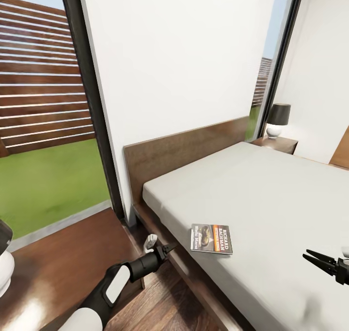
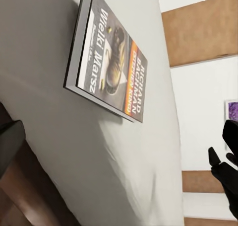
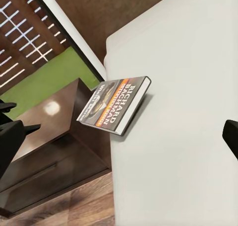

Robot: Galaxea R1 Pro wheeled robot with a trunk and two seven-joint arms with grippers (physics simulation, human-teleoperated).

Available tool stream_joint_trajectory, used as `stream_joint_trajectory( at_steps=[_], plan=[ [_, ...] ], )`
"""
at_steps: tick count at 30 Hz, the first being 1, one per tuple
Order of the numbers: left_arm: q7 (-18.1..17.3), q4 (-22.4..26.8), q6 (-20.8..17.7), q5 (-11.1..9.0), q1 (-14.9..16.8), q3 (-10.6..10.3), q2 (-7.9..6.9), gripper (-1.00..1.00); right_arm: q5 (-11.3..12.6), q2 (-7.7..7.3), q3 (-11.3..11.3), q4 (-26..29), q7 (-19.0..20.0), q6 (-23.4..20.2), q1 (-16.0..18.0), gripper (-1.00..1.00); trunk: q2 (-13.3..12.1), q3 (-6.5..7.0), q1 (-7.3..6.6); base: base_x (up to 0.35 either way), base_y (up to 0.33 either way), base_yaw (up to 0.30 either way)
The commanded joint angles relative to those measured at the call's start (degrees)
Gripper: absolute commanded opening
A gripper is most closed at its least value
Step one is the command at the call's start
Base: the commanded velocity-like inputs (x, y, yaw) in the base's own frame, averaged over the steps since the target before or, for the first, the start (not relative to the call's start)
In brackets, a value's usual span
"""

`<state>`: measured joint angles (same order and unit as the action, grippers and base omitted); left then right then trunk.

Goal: In the bedroom, move the book from the bed onto either nightstand, and place the two sandals side by side next to the bed.

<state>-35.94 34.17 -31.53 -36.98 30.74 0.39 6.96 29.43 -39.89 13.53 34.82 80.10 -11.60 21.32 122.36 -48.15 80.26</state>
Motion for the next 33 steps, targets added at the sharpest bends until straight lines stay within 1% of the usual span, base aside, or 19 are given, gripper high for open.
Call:
stream_joint_trajectory(
  at_steps=[1,6,14,33],
  plan=[
    [0.01,0.01,-0.40,-0.38,0.03,0.05,0.03,1.00,0.19,-0.01,0.01,-0.02,0.19,-0.59,0.03,1.00,0.02,-0.06,-0.01,0.000,0.000,0.000],
    [0.01,0.02,-0.45,-0.38,0.03,0.05,0.07,1.00,0.19,-0.01,0.01,-0.02,0.18,-0.59,0.03,1.00,0.02,-0.06,-0.01,0.000,0.000,0.000],
    [-0.01,0.11,-0.45,-0.36,0.03,0.05,0.04,1.00,0.19,-0.01,0.01,-0.02,0.17,-0.59,0.03,1.00,3.23,-1.49,1.75,0.000,0.000,0.000],
    [-0.19,0.28,-0.46,-0.32,0.03,0.05,-0.02,1.00,0.19,-0.01,0.01,-0.02,0.16,-0.53,0.03,1.00,3.23,-1.49,1.75,0.000,0.000,0.000]
  ],
)
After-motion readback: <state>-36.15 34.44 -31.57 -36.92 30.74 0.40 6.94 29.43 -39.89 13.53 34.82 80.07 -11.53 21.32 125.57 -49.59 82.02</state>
